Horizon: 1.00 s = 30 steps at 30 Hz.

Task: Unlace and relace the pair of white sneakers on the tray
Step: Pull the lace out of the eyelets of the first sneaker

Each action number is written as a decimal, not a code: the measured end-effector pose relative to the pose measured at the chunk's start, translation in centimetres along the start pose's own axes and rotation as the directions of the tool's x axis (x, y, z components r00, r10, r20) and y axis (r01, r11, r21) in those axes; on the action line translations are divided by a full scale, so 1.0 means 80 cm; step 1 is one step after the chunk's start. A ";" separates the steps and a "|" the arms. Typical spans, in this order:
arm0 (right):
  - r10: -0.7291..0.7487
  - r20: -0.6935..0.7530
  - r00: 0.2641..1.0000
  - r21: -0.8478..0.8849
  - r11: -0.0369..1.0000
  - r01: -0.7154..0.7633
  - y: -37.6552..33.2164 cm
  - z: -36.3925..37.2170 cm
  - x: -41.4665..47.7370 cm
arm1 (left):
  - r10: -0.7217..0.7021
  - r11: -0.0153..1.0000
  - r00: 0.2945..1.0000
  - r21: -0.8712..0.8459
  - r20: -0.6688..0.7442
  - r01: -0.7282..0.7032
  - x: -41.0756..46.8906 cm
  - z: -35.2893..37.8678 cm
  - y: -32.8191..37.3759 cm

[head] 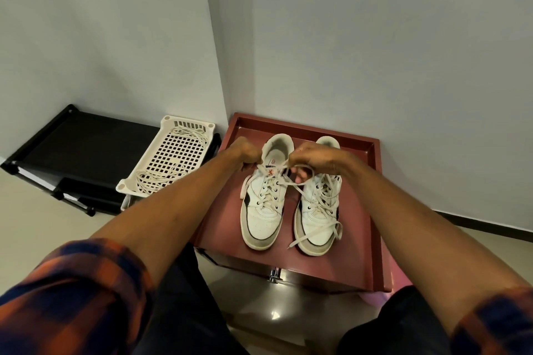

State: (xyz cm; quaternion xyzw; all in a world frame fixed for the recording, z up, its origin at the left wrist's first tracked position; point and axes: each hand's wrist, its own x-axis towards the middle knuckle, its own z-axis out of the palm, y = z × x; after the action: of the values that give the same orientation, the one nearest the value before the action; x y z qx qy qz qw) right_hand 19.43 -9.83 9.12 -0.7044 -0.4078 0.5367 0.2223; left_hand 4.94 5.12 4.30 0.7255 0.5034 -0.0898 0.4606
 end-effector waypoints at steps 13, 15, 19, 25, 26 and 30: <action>0.164 -0.095 0.982 0.142 0.978 -0.150 0.050 -0.028 -0.029 | 0.018 1.000 0.998 -0.024 -0.053 -0.020 0.000 0.004 -0.002; 0.168 -0.168 0.971 -0.044 0.983 -0.178 0.047 -0.028 -0.030 | 0.034 0.999 0.998 -0.009 -0.061 -0.035 -0.001 0.005 0.000; -0.015 -0.415 0.910 -0.514 0.829 -0.220 0.014 -0.014 -0.012 | 0.026 0.999 0.999 -0.021 -0.036 -0.026 -0.001 0.002 0.001; -0.261 -0.360 0.896 -0.738 0.667 -0.102 -0.025 0.046 0.038 | 0.040 0.999 0.999 -0.010 -0.017 -0.040 0.002 0.000 -0.002; -0.249 -0.337 0.908 -0.746 0.659 -0.096 -0.022 0.056 0.044 | 0.046 0.999 0.999 -0.016 -0.015 -0.046 0.002 0.000 -0.002; -0.286 -0.339 0.896 -0.606 0.795 0.024 0.001 0.063 0.058 | 0.050 0.999 0.999 -0.020 -0.011 -0.050 0.003 -0.001 -0.007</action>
State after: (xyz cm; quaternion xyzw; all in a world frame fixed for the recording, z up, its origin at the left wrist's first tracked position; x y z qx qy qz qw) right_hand 15.11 -6.75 4.79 -0.7985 -0.5544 0.2018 0.1194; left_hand 4.58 5.37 3.91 0.7337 0.4886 -0.0692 0.4671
